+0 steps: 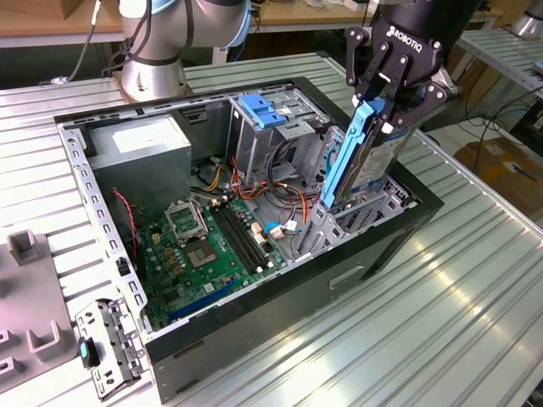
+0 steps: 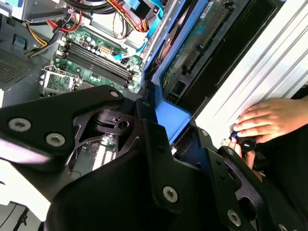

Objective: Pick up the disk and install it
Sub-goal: 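Insert the disk into the insertion slot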

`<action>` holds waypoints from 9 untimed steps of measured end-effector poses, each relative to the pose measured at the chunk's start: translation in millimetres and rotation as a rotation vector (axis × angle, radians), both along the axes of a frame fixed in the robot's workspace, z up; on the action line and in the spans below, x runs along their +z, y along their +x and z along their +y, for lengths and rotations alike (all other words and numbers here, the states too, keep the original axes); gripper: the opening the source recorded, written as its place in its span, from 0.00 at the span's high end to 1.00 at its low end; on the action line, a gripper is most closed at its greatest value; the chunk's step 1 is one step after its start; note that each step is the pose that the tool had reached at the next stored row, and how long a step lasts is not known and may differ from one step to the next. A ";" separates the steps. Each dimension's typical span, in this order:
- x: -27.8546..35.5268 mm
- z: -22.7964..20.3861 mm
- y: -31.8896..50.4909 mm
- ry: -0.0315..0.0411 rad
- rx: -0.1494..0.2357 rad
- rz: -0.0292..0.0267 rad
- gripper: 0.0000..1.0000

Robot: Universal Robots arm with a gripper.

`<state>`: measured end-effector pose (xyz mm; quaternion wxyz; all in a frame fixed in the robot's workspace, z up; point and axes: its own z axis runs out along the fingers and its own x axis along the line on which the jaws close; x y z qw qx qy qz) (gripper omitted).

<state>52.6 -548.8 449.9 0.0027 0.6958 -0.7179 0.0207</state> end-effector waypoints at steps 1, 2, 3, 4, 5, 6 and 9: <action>-0.7 -0.4 0.0 0.0000 0.000 0.0000 0.63; -1.1 -1.0 0.0 -0.0001 0.000 0.0000 0.63; -1.5 -1.8 0.0 0.0000 0.000 0.0000 0.63; -1.7 -2.3 0.0 0.0000 0.000 0.0000 0.63; -1.8 -2.9 0.0 0.0000 0.000 0.0001 0.63; -2.0 -3.2 0.0 0.0000 0.000 0.0000 0.63; -2.9 -3.4 0.0 0.0000 0.000 0.0000 0.63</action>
